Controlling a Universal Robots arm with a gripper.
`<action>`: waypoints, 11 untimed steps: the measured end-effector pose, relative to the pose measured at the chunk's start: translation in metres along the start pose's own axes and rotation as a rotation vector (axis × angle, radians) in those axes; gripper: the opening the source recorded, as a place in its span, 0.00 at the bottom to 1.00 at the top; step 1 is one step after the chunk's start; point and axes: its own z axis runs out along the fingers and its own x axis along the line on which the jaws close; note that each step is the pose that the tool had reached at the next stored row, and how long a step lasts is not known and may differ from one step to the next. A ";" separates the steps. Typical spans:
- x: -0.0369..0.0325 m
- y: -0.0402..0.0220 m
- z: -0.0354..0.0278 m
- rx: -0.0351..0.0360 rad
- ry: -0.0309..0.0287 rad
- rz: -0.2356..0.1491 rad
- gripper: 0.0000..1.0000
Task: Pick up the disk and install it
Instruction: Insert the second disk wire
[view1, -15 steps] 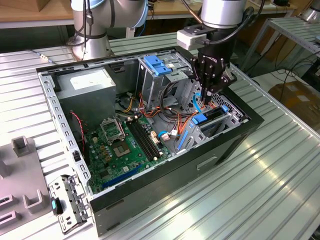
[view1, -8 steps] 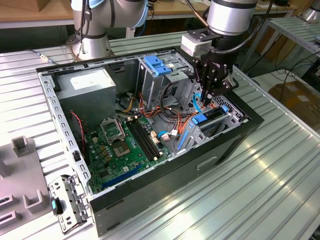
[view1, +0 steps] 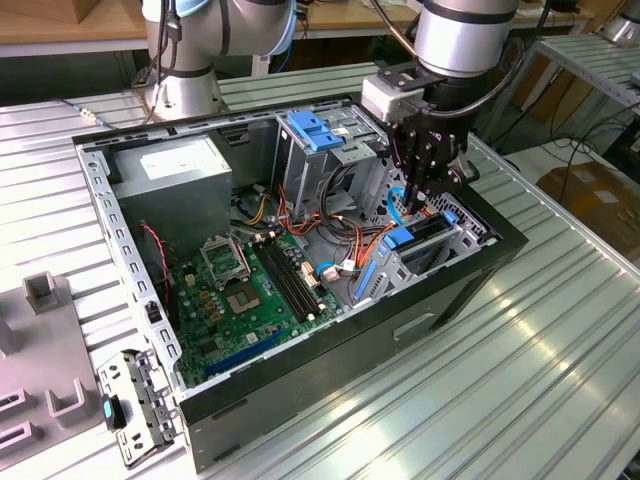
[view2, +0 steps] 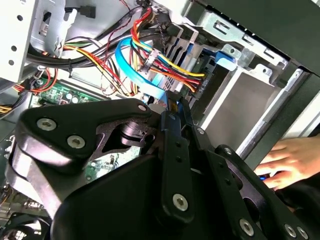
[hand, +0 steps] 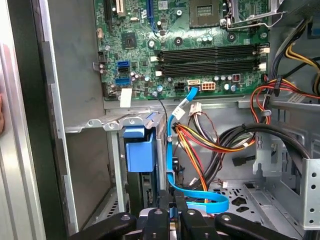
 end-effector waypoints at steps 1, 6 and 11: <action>0.0028 0.0002 0.0003 0.0036 -0.0023 0.001 0.16; 0.0148 0.0024 0.0015 0.0082 -0.0146 0.003 0.16; 0.0186 0.0021 0.0021 0.0111 -0.0171 0.004 0.16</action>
